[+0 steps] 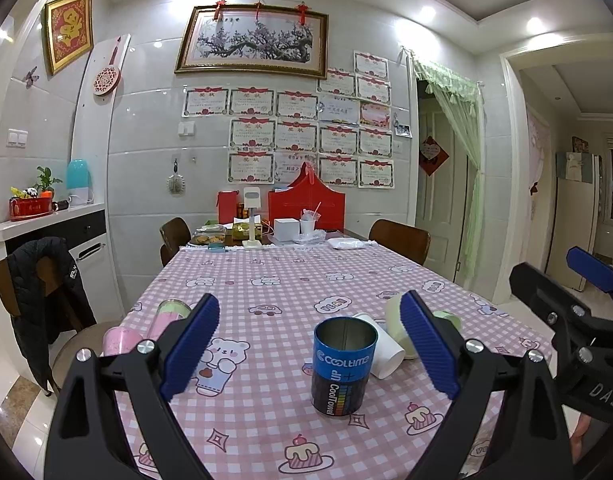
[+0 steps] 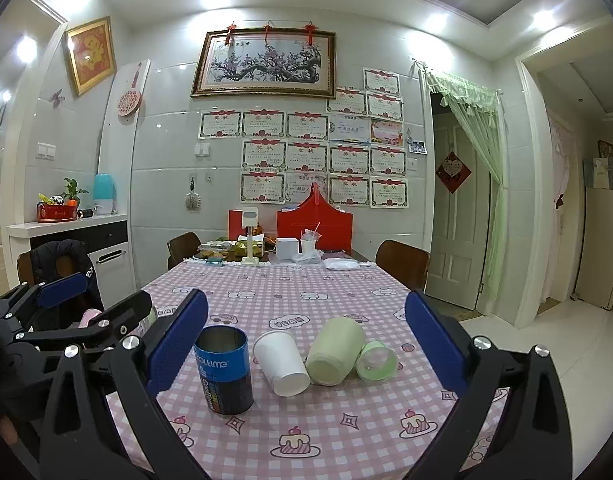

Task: Flip cup upside down

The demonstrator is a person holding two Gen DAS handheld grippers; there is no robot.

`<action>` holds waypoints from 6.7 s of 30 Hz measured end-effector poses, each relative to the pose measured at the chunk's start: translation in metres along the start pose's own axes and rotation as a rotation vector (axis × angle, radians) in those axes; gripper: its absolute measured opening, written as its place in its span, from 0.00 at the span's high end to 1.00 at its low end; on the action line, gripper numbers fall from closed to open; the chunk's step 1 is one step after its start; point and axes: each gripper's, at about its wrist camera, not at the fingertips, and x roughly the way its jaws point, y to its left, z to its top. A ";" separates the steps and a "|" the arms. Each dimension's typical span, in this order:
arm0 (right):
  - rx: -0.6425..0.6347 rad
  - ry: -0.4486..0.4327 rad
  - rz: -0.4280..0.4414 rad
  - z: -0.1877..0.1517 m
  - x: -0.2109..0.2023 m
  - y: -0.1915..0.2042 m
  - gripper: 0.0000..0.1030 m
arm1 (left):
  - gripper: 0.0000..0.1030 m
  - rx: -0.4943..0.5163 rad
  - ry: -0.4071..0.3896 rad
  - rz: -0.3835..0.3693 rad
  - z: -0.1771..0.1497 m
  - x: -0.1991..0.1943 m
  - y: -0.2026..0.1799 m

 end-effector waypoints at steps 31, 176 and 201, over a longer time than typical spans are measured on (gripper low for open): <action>0.002 0.005 0.002 0.000 0.001 -0.001 0.08 | 0.12 0.018 -0.020 0.026 0.002 -0.002 0.000; -0.046 0.354 -0.059 -0.057 0.192 0.026 0.08 | 0.12 0.036 0.429 0.288 -0.054 0.191 0.060; 0.038 0.127 0.024 0.000 0.059 -0.006 0.08 | 0.12 0.081 0.140 0.157 0.002 0.055 0.012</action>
